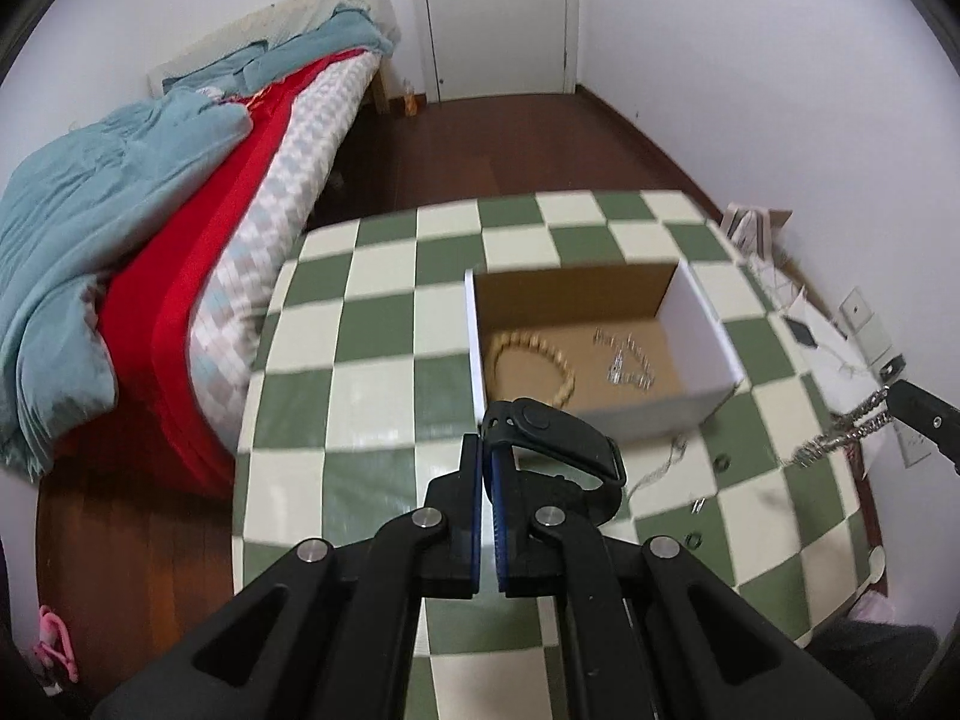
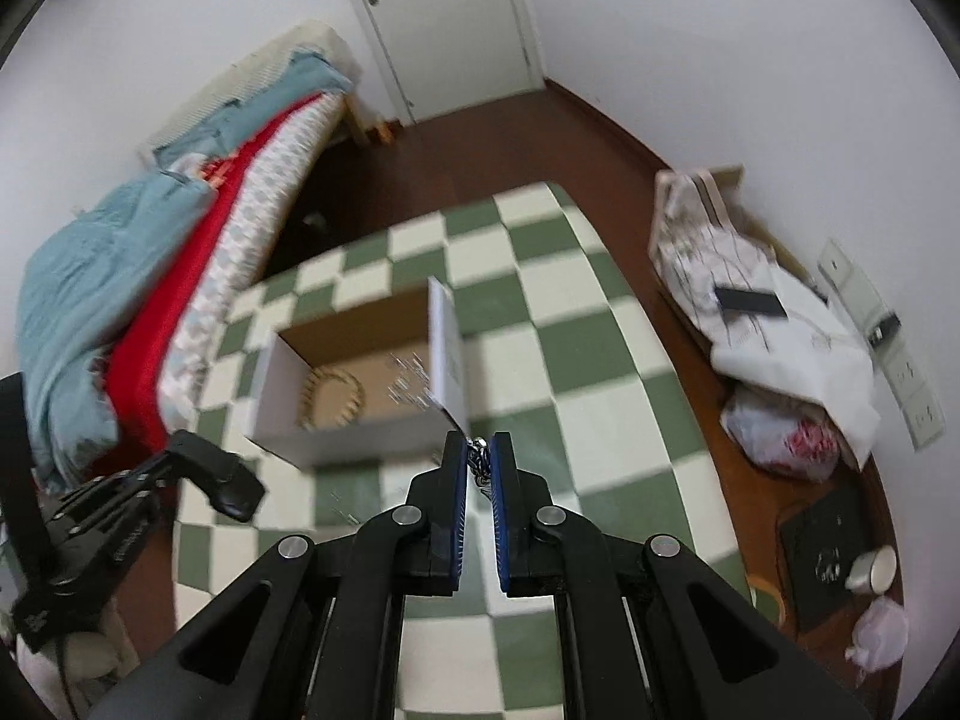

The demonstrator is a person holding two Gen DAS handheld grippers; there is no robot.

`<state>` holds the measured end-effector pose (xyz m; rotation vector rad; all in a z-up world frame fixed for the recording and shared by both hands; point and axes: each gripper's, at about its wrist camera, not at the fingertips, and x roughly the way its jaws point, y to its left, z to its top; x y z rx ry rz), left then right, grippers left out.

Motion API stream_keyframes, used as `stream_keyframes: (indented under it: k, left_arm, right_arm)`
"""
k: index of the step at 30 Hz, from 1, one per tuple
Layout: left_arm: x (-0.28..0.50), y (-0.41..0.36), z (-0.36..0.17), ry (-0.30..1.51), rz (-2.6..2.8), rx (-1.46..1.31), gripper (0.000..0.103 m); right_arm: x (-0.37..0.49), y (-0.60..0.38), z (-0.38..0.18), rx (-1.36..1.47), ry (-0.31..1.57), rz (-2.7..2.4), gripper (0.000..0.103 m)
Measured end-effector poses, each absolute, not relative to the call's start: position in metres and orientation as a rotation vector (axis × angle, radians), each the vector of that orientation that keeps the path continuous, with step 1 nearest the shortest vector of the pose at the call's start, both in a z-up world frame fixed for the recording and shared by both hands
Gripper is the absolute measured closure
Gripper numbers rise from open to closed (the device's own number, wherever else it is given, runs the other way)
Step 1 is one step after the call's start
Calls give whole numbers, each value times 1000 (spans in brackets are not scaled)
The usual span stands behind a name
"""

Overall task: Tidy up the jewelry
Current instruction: 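Lower the watch band and chain bracelet into the box and open both tools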

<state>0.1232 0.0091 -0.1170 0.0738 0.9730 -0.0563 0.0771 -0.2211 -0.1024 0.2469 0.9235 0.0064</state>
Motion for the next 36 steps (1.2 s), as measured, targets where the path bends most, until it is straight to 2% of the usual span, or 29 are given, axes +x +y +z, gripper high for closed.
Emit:
stream_keyframes:
  k: [6,11,24,27,32,33,34,35,36]
  left_arm:
    - [160,9,-99,958,-80,94,102]
    - [203,12,-104,1007,-104,87,102]
    - [262,-2,-168,1181,-142,121,102]
    - [269,-4,-176,1207,-145,114,95]
    - [275,-3,-170,1188,-123,86,92]
    - [275,-3,-166,1174,-112,83,77]
    - [275,-2,-164,1167,-108,80,50]
    - [275,-1,-160,1156,-105,71,34]
    - [274,0,-156,1143,-102,60,13]
  right_arm:
    - [114,-196,-67,240,874,75,95]
    - [154,-175,-62,236,894,117,95]
    - [245,-158,-130,175,1066,101,95]
    - [257,-159,-138,145,1082,86,95]
    - [271,-162,-144,145,1139,82,94]
    - [272,-162,-145,147,1148,80,93]
    - [273,-162,-145,147,1153,79,89]
    - [273,-162,-144,144,1154,73,84]
    - [272,-163,-143,145,1151,64,67]
